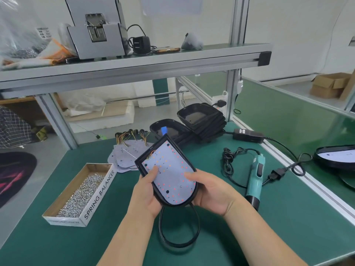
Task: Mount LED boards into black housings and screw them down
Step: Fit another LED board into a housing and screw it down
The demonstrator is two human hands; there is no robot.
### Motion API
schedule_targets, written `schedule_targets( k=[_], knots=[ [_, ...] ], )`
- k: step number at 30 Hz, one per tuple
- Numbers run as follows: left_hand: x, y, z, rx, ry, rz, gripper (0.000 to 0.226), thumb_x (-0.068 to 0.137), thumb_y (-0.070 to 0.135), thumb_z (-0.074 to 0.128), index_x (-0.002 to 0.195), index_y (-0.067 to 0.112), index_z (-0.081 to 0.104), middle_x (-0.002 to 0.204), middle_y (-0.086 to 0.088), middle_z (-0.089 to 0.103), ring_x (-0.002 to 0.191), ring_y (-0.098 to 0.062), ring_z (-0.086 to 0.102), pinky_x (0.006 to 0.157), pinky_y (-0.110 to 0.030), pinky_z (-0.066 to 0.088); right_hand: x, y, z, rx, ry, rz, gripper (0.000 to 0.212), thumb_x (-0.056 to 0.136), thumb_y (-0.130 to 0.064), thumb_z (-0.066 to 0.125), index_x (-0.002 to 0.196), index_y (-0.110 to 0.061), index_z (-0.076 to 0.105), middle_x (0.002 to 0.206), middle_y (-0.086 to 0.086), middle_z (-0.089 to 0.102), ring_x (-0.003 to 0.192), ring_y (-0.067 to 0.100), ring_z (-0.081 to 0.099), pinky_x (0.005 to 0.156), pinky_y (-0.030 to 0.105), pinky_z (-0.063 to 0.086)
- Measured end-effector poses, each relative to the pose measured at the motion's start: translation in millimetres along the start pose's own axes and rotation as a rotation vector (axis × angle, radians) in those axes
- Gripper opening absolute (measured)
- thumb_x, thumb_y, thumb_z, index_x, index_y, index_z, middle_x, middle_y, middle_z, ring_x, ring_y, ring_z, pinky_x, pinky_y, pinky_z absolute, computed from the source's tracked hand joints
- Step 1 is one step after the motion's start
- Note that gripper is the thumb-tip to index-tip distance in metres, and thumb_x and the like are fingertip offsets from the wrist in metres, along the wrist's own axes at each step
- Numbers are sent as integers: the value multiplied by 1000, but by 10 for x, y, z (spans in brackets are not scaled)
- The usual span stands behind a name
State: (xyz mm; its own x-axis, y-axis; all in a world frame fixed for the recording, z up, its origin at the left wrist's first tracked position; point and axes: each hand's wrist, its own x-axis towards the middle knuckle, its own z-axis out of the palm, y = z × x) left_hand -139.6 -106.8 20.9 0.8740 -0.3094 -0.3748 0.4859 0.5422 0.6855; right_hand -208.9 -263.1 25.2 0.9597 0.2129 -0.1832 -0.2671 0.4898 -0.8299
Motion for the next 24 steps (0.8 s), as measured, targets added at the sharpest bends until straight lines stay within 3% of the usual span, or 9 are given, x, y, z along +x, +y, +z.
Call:
schedule_targets(
  k=[3, 5, 7, 10, 13, 17, 20, 24],
  knots=[
    [-8, -6, 122, 73, -24, -17, 38, 102, 18, 49, 137, 3, 56, 127, -20, 67, 117, -40, 64, 94, -54, 51, -11, -16, -5, -43, 54, -23, 61, 75, -4, 64, 135, -7, 59, 132, 17, 65, 110, 34, 65, 98, 49, 50],
    [1, -17, 200, 124, -52, 13, 38, 102, 18, 49, 137, 4, 55, 126, -18, 68, 116, -37, 65, 89, -50, 54, -3, -8, -38, 6, 155, -49, 54, 78, 3, 63, 131, -3, 61, 126, 18, 69, 110, 36, 67, 95, 47, 53],
    [11, -43, 248, 148, -116, 70, 42, 102, 28, 49, 138, 7, 55, 129, -12, 68, 120, -32, 64, 94, -49, 52, -2, -6, -90, 50, 247, -72, 40, 87, 8, 57, 126, 0, 64, 122, 19, 71, 108, 37, 68, 94, 48, 53],
    [59, -139, 207, 239, -109, 185, 49, 103, 45, 43, 128, 9, 64, 125, -7, 71, 121, -25, 64, 109, -49, 43, -50, -58, -181, 73, 338, -119, 30, 89, 11, 53, 112, -2, 69, 110, 17, 75, 91, 31, 73, 78, 39, 60],
    [107, -301, 80, 539, -8, 251, 49, 106, 48, 37, 108, 14, 71, 108, 1, 77, 112, -14, 67, 110, -39, 42, -145, -153, -268, 78, 380, -172, 30, 89, 13, 54, 109, -2, 70, 107, 17, 76, 90, 31, 74, 79, 41, 61],
    [160, -508, -107, 996, -31, 421, 34, 108, 36, 36, 99, 30, 69, 103, 18, 74, 109, -1, 64, 103, -35, 44, -315, -302, -408, 67, 401, -250, 29, 90, 15, 53, 106, -2, 71, 106, 15, 76, 89, 26, 76, 73, 35, 62],
    [183, -541, -125, 1103, 7, 493, 27, 106, 34, 40, 96, 38, 64, 101, 26, 73, 108, 5, 59, 91, -28, 39, -489, -470, -541, 50, 432, -307, 29, 90, 13, 56, 112, -1, 70, 112, 16, 75, 96, 27, 75, 80, 35, 62],
    [221, -555, -144, 1174, 21, 530, 21, 104, 28, 45, 98, 38, 62, 94, 34, 71, 104, 11, 56, 85, -28, 37, -726, -681, -747, 29, 547, -371, 33, 91, 11, 58, 122, 2, 65, 117, 17, 73, 106, 32, 71, 93, 41, 57]
  ],
)
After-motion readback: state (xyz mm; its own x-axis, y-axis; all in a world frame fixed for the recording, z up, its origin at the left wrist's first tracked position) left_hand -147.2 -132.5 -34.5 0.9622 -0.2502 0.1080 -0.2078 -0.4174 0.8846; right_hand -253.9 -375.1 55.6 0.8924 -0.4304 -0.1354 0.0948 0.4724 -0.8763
